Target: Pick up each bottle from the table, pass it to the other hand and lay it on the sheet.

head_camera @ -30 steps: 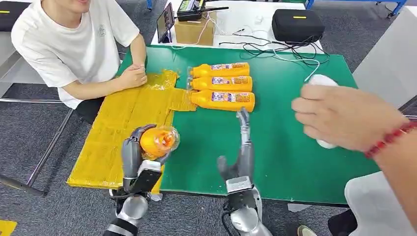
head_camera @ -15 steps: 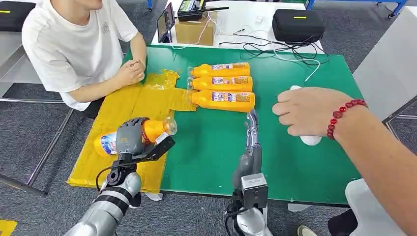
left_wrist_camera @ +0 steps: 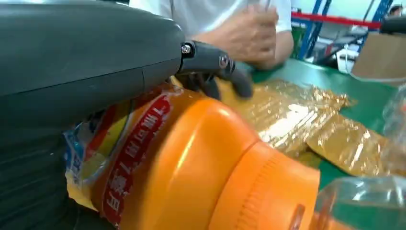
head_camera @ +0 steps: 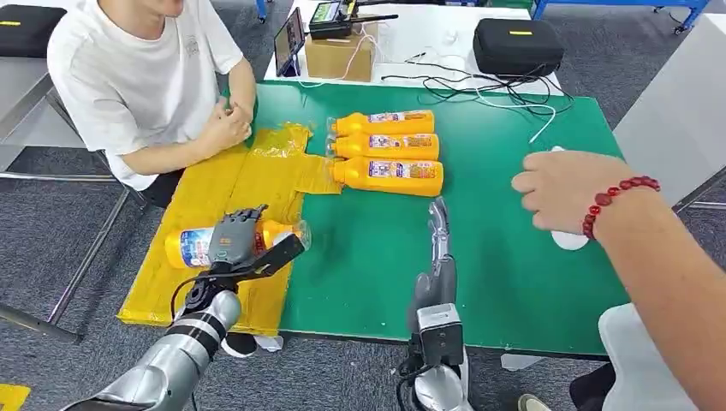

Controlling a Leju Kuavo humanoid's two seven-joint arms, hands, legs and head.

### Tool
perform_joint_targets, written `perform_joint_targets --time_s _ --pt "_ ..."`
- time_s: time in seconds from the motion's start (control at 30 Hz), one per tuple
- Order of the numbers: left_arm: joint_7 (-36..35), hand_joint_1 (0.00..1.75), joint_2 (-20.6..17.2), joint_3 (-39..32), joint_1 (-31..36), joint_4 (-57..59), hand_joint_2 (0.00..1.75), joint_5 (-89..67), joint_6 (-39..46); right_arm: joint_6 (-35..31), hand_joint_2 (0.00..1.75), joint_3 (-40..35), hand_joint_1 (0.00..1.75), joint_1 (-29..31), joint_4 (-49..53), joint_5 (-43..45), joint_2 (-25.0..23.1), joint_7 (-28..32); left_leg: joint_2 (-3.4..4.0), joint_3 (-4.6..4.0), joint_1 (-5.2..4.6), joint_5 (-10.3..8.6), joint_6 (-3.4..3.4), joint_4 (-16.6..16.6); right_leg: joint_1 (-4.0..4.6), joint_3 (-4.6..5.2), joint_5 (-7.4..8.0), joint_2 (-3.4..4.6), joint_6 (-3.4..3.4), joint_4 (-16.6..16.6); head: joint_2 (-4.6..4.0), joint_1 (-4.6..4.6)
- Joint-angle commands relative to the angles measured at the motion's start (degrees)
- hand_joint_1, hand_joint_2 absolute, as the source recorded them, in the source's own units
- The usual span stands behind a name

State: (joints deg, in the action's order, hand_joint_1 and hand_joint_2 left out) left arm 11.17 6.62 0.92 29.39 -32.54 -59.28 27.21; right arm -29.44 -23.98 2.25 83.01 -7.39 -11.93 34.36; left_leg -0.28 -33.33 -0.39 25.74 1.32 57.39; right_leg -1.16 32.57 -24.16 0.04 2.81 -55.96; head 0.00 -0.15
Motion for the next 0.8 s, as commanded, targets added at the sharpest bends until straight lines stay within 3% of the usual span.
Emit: perform_joint_targets --time_s 0.03,0.23,0.47,0.63,0.8 --pt "1.1 0.0 0.3 5.8 -2.1 2.8 1.75 3.1 -6.6 0.4 0.0 1.9 0.0 1.0 -4.0 -1.8 0.7 -0.3 0.07 0.18 0.05 0.03 -0.06 -0.1 0.05 -0.18 0.0 0.05 -0.08 0.1 0.0 0.0" --pt "5.8 0.0 0.9 10.5 -4.2 -2.4 1.75 10.7 -6.7 1.1 0.0 2.4 0.0 1.1 -5.1 -2.2 0.5 -0.3 0.02 0.19 0.05 0.03 -0.07 -0.1 0.05 -0.22 -0.01 -0.01 -0.09 0.1 0.0 0.0" --pt "5.6 0.0 0.7 12.1 -4.7 -4.2 1.75 13.3 -8.0 1.0 0.0 2.4 0.0 1.0 -5.5 -2.6 0.5 -0.2 -0.02 0.15 0.08 0.03 -0.09 0.0 0.08 -0.19 0.01 -0.01 -0.12 0.1 0.02 0.02" --pt "7.5 0.0 0.7 15.8 -7.4 -12.3 1.75 21.6 -8.5 0.6 0.0 2.8 0.0 0.7 -6.0 -3.1 0.6 0.0 -0.07 0.11 0.06 0.03 -0.08 0.0 0.06 -0.16 -0.02 -0.08 -0.11 0.1 0.02 0.0" --pt "10.9 0.0 1.9 16.4 -9.4 -18.7 1.75 27.4 -4.1 0.5 0.0 2.8 0.0 0.9 -5.9 -3.2 0.7 0.3 -0.11 0.03 0.05 0.04 -0.05 0.0 0.05 -0.09 -0.03 -0.12 -0.08 0.1 0.0 0.02"
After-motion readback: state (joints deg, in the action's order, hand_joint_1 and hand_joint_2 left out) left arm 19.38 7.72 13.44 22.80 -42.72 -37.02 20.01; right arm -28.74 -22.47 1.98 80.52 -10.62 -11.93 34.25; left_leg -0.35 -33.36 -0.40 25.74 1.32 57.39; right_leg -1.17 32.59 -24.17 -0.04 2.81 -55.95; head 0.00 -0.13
